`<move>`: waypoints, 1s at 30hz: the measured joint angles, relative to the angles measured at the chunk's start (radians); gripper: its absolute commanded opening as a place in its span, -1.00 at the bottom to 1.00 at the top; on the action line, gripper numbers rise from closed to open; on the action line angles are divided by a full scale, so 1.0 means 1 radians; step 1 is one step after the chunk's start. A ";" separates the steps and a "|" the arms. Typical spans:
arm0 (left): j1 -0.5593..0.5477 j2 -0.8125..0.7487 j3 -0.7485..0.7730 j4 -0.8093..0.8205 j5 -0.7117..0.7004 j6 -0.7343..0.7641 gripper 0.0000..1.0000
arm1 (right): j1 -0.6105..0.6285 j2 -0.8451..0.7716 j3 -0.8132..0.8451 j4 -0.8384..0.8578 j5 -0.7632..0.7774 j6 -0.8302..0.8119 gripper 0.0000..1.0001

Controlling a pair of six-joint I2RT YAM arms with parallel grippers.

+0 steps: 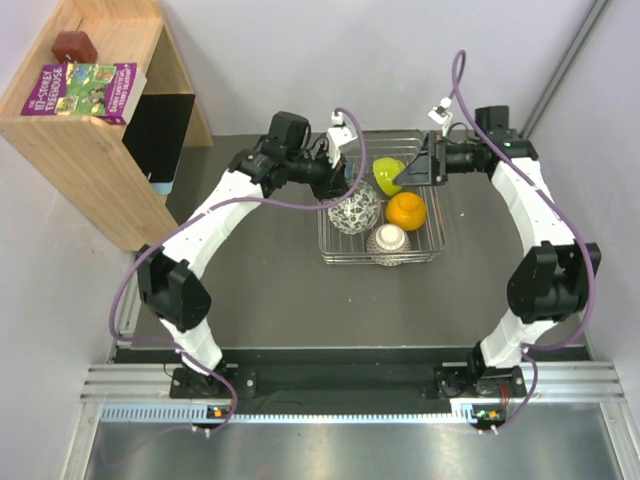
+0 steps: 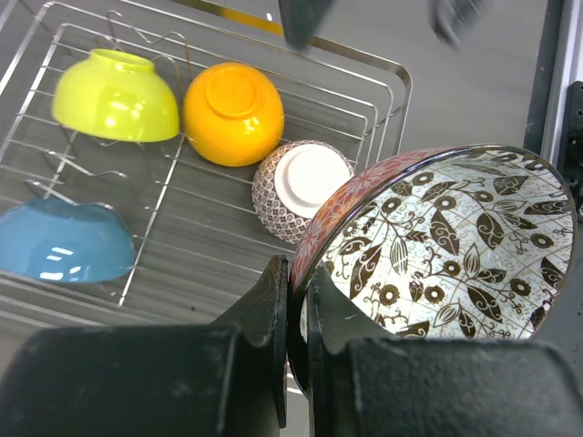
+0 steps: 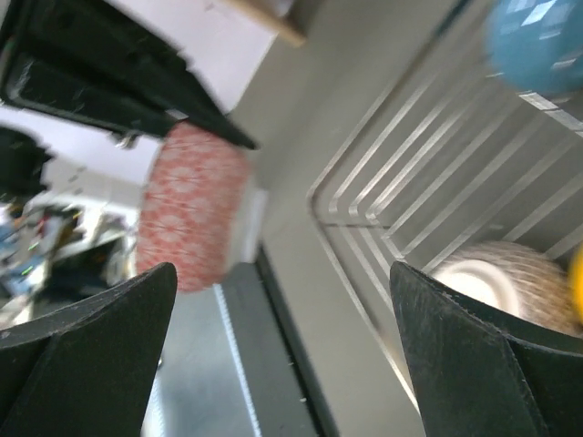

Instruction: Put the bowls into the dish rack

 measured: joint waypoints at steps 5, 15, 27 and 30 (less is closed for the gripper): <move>0.000 0.066 0.040 -0.002 0.026 -0.005 -1.00 | 0.059 0.024 -0.040 0.011 -0.099 0.008 0.99; 0.002 0.084 0.072 -0.015 0.028 -0.006 -1.00 | 0.114 0.025 -0.101 0.112 -0.150 0.085 0.99; 0.003 0.084 0.072 -0.011 0.027 -0.010 -1.00 | 0.201 0.045 -0.112 0.178 -0.167 0.146 0.81; 0.003 0.084 0.072 -0.009 0.023 -0.010 -1.00 | 0.212 0.060 -0.120 0.204 -0.179 0.170 0.72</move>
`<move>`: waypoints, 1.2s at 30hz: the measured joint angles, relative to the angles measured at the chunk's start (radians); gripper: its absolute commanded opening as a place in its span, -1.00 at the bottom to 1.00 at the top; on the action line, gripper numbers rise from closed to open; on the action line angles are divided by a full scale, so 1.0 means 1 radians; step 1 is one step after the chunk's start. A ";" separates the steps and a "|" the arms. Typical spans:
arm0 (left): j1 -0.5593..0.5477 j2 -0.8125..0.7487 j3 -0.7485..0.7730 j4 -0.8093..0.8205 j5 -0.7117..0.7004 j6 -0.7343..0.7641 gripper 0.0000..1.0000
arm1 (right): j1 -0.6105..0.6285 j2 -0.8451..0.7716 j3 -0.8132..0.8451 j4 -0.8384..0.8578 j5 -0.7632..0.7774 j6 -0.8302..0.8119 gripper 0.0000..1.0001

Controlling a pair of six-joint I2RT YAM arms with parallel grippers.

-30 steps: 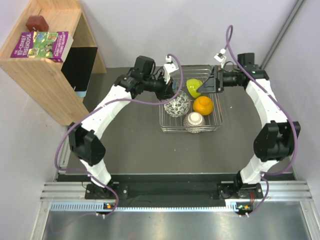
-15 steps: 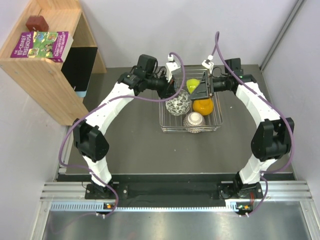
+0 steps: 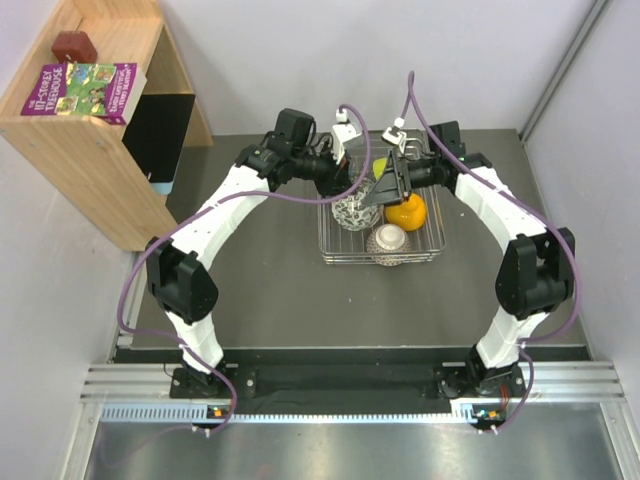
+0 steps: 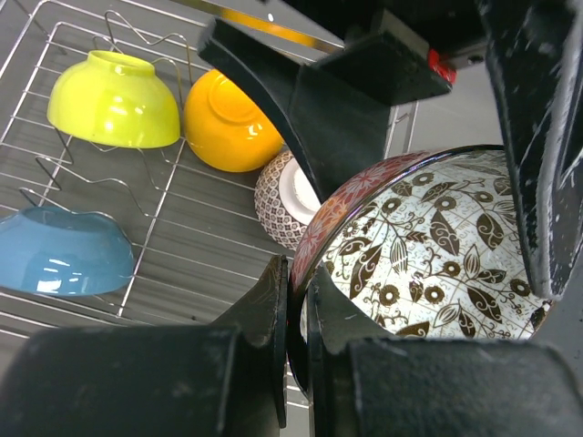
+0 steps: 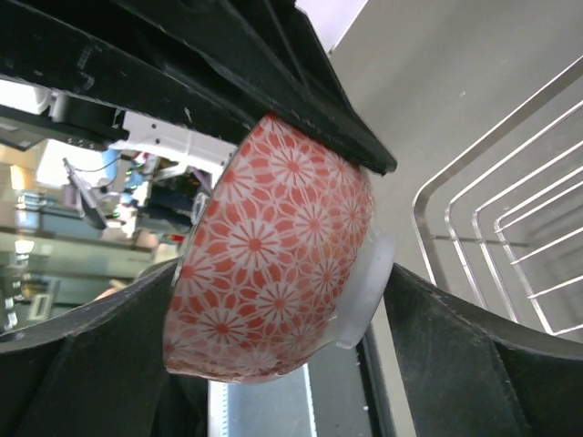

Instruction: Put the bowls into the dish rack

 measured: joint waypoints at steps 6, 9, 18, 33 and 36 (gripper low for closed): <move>0.000 0.000 0.000 0.000 -0.025 0.001 -1.00 | 0.008 0.000 -0.075 0.117 -0.040 0.112 0.61; 0.000 0.000 0.000 -0.007 -0.042 0.001 -1.00 | 0.008 0.000 -0.115 0.208 -0.061 0.190 0.61; -0.001 0.000 0.000 -0.015 -0.063 0.005 -1.00 | 0.007 0.000 -0.161 0.391 -0.089 0.336 0.58; -0.012 -0.002 -0.014 -0.024 -0.113 0.012 -1.00 | 0.007 0.033 -0.154 0.384 -0.099 0.325 -0.18; -0.012 -0.003 -0.014 -0.022 -0.114 0.011 -1.00 | 0.007 0.037 -0.137 0.351 -0.097 0.304 -0.54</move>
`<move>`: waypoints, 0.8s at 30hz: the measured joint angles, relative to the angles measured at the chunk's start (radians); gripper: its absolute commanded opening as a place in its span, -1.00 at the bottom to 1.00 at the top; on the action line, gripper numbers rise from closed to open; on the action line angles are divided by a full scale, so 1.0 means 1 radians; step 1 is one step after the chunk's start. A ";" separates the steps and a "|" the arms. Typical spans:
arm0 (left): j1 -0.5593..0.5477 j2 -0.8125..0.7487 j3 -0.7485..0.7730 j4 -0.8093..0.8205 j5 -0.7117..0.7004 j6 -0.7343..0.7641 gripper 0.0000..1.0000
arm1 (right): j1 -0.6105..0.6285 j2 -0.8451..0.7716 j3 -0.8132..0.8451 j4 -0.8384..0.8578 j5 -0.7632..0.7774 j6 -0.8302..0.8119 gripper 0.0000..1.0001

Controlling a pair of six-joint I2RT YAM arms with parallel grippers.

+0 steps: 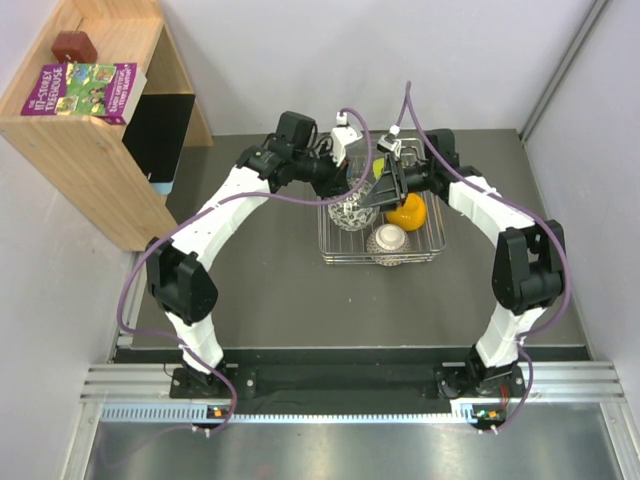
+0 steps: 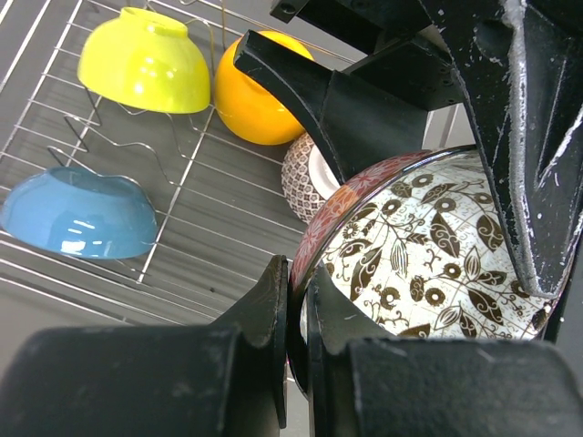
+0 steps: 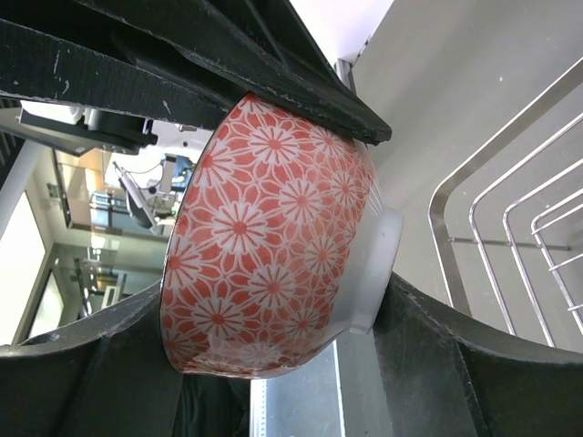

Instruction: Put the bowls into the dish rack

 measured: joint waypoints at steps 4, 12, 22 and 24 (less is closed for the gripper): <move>0.000 -0.001 0.000 0.003 -0.014 0.001 -1.00 | 0.000 0.021 0.038 -0.069 -0.001 -0.060 -0.96; -0.005 -0.001 -0.001 0.023 -0.010 0.011 0.15 | 0.002 0.039 0.071 -0.163 -0.008 -0.137 -1.00; -0.024 -0.001 -0.001 0.038 0.013 0.015 0.93 | 0.004 0.041 0.071 -0.194 0.013 -0.155 -1.00; -0.023 -0.005 -0.008 0.045 0.004 0.013 0.98 | 0.001 0.041 0.070 -0.196 0.030 -0.157 -1.00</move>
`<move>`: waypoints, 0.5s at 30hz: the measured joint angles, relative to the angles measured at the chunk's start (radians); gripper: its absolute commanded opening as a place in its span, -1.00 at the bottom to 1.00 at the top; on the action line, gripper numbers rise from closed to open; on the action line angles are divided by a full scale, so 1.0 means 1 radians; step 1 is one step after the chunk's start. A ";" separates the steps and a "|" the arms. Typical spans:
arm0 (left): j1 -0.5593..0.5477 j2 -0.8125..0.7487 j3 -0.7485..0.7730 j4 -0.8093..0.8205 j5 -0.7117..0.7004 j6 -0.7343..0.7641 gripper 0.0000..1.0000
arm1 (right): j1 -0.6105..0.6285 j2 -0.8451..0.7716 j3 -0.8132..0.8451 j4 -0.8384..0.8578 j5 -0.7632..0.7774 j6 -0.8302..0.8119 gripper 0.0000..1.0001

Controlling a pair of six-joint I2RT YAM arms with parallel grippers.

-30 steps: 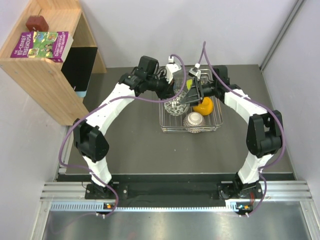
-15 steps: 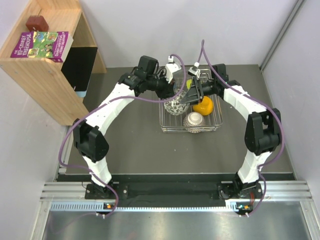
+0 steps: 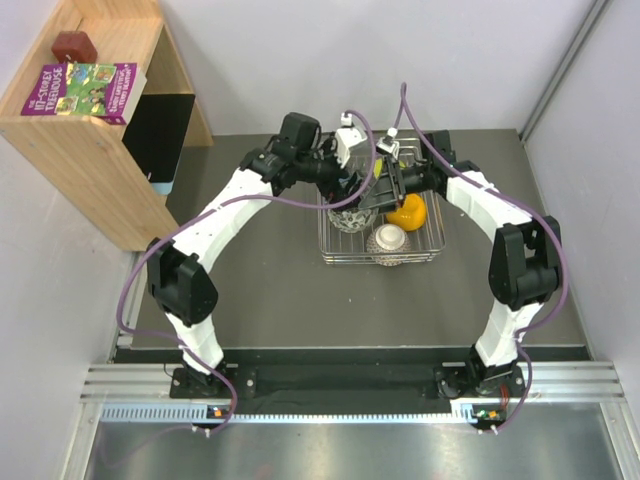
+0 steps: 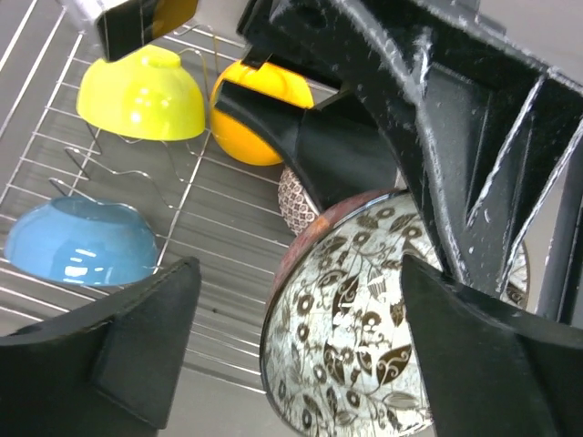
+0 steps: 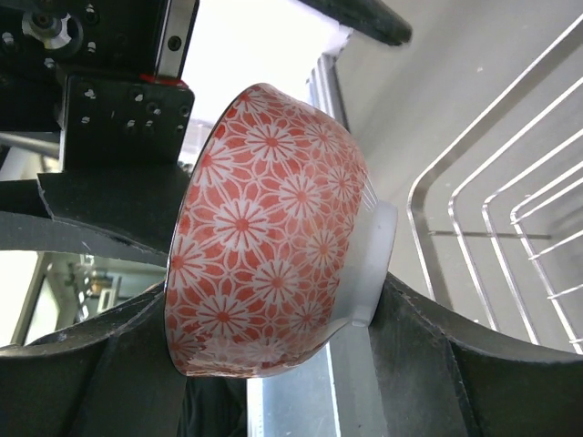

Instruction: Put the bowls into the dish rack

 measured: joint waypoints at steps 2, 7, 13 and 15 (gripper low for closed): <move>0.005 -0.005 -0.013 0.011 -0.010 -0.007 0.98 | -0.003 0.000 0.000 -0.003 0.014 -0.003 -1.00; 0.033 -0.026 -0.047 0.032 -0.022 -0.033 0.98 | -0.014 0.000 0.000 -0.004 0.056 -0.006 -1.00; 0.108 -0.075 -0.080 0.051 0.005 -0.068 0.98 | -0.020 0.005 0.000 -0.006 0.108 -0.009 -1.00; 0.129 -0.095 -0.093 0.059 0.020 -0.076 0.98 | -0.021 0.013 0.003 -0.014 0.127 -0.018 -1.00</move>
